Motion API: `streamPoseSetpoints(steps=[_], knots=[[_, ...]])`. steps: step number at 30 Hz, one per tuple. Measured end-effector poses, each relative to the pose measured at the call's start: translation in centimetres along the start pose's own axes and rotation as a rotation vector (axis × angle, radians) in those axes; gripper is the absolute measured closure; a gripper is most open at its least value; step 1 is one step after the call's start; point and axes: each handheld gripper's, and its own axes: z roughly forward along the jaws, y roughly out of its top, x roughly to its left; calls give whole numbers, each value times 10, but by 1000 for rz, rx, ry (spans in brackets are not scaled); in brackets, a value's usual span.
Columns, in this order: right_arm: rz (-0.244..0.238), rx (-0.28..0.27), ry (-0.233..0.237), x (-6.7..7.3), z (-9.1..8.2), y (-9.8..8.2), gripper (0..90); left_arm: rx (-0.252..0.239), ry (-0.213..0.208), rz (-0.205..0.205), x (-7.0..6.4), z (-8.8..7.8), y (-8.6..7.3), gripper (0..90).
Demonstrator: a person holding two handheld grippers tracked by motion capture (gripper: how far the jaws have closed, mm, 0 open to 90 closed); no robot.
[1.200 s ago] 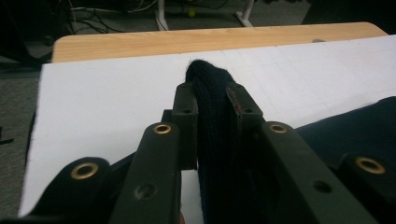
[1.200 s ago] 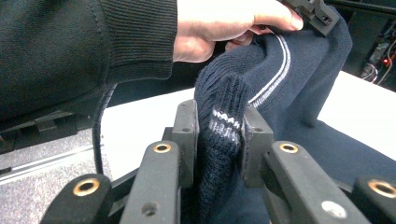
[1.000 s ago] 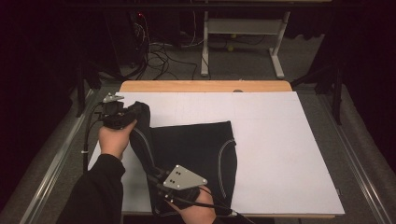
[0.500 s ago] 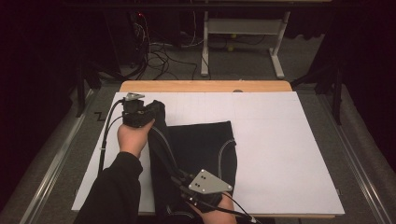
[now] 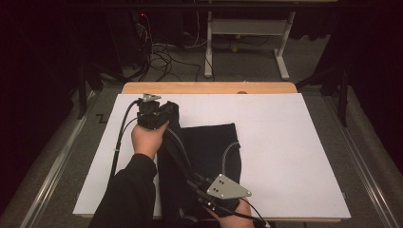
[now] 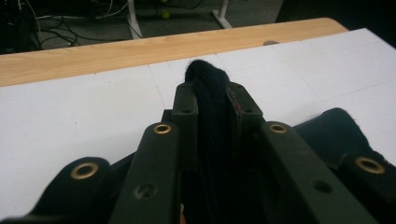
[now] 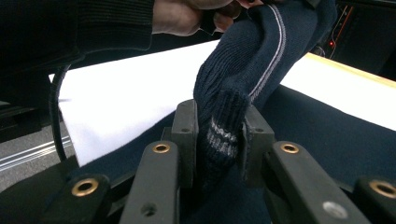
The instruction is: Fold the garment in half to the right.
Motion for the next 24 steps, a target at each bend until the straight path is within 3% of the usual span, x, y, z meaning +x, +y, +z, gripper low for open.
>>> streamPoseSetpoints(steps=[14, 24], knots=[[15, 36, -38, -11, -18, -18, 732, 39, -8, 25, -26, 17, 2, 726], [36, 58, -49, -21, -38, -30, 730, 51, -39, 62, -56, 34, 0, 724]])
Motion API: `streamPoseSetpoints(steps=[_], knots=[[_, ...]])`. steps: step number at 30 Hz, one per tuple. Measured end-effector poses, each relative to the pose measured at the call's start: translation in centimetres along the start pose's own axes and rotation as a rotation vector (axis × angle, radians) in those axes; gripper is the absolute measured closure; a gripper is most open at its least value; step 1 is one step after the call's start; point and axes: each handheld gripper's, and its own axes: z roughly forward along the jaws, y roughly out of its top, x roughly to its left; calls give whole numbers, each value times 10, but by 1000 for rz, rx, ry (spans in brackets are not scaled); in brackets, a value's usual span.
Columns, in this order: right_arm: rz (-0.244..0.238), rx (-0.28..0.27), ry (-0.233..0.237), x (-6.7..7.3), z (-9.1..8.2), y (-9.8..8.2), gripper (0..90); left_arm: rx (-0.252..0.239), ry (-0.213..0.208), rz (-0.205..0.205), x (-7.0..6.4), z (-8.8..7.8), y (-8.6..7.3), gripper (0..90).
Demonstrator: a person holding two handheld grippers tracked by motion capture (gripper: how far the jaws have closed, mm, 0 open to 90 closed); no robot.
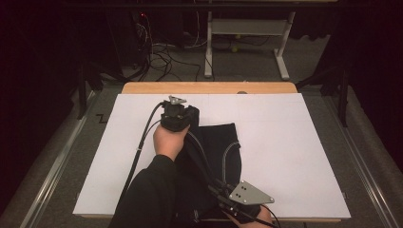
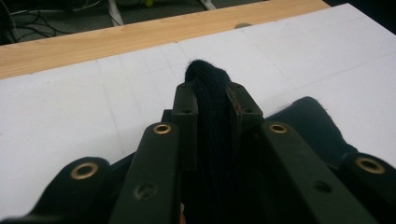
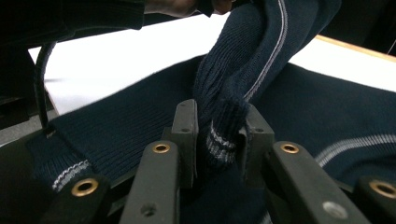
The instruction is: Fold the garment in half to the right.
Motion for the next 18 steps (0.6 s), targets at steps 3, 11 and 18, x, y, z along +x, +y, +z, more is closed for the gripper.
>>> streamPoseSetpoints(steps=[3, 11, 18], knots=[[11, 17, -9, -4, -6, -6, 729, 16, -7, 0, -7, 7, -1, 723], [13, 84, -30, -8, -15, -22, 720, 63, -9, 2, -27, 28, -4, 709], [56, 118, -21, -17, -24, -31, 680, 79, -26, -11, -38, 44, -4, 699]])
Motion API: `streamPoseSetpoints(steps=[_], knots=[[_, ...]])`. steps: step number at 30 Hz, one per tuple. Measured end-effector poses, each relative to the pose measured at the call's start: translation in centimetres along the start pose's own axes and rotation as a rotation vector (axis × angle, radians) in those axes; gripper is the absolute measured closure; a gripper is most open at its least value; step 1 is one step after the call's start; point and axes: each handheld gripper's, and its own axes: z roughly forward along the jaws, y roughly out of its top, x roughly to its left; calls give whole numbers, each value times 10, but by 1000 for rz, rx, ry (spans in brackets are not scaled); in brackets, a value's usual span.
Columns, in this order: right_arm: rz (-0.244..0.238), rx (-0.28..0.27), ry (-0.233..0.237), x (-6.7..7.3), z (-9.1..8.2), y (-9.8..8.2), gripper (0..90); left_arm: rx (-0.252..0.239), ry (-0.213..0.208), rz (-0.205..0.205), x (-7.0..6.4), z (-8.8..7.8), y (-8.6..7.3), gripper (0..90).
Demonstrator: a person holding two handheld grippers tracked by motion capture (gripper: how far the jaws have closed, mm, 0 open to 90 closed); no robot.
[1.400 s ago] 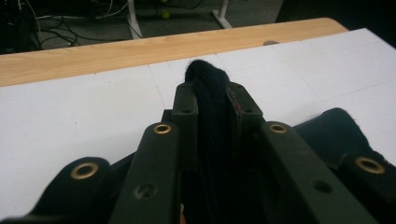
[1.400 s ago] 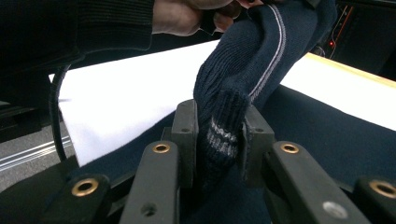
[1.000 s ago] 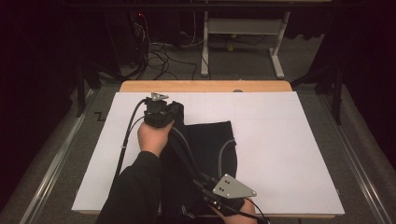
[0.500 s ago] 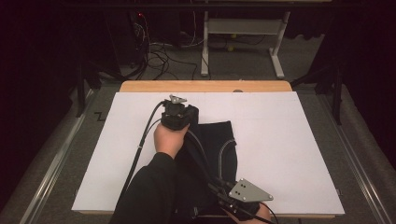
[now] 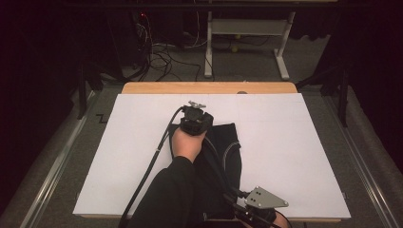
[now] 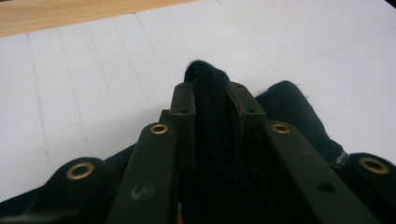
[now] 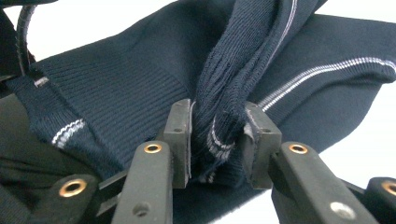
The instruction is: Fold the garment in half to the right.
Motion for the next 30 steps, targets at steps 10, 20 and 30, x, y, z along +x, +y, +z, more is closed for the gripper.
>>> streamPoseSetpoints(steps=[10, 20, 30], knots=[[10, 14, -16, -10, -13, -8, 684, 8, -31, 51, -32, 21, 6, 632], [81, -54, -82, -30, -32, -10, 687, -77, -72, 99, -40, 8, 8, 437], [63, -40, -74, -29, -27, -9, 709, -148, -148, 93, -19, -26, -15, 297]])
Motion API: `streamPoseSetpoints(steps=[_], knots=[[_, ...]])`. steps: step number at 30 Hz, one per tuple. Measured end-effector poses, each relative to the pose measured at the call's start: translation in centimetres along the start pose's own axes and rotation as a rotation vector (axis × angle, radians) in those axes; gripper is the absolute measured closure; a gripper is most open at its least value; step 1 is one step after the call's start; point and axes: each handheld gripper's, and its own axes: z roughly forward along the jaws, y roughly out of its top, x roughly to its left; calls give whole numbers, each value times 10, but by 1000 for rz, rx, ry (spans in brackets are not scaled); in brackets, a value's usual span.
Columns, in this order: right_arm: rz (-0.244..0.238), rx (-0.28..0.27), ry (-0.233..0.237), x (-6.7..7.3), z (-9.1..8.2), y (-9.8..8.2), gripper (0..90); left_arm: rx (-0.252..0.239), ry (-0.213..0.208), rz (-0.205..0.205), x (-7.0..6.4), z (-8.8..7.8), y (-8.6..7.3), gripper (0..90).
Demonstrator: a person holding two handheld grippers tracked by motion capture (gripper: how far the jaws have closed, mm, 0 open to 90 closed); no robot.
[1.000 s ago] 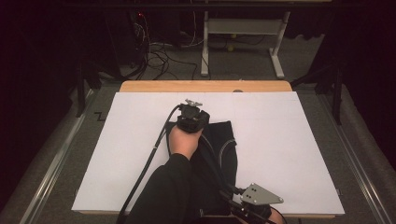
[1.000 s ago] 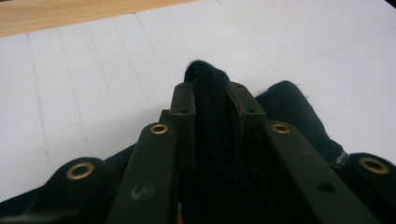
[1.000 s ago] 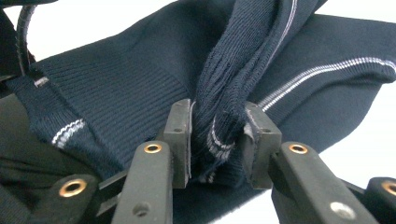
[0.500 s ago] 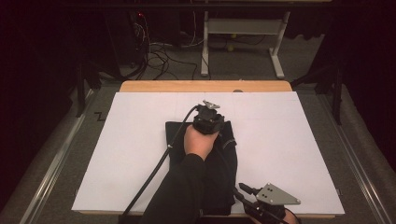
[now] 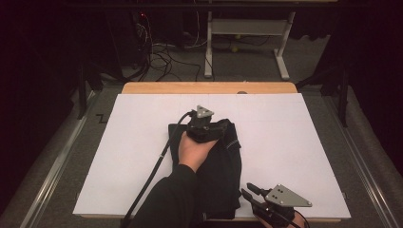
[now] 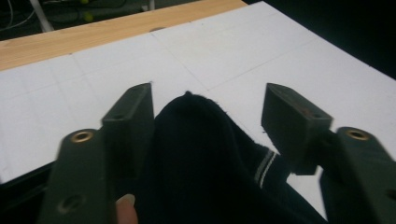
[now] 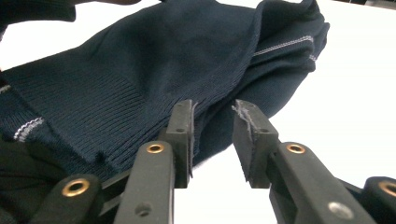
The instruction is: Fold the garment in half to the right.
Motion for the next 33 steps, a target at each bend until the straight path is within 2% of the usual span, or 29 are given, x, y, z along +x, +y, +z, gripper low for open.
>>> streamPoseSetpoints(steps=[5, 10, 13, 15, 19, 23, 26, 31, 33], knots=[[-7, 1, -3, 2, 0, 0, 729, -19, -7, -7, 17, -26, -16, 214], [-2, 11, -13, 1, 2, 0, 741, -34, 2, -6, 37, -54, -41, 134], [-1, 14, -16, 0, 3, 0, 743, -53, 0, -2, 50, -73, -59, 130], [-1, 20, -18, 1, 3, 0, 746, -56, 11, 3, 59, -85, -71, 125], [-10, 25, -25, 1, 5, 0, 750, -46, 22, -16, 76, -107, -94, 104], [-16, 29, -36, 2, 6, -1, 760, -33, 71, -27, 93, -127, -115, 23], [-17, 31, -43, 2, 7, -1, 773, -37, 90, -43, 105, -142, -126, 0], [-1, 42, -47, -1, 9, -2, 808, -68, 86, -56, 116, -160, -147, 0], [8, 31, -48, -3, 8, 0, 847, -70, 83, -56, 118, -164, -150, 0]])
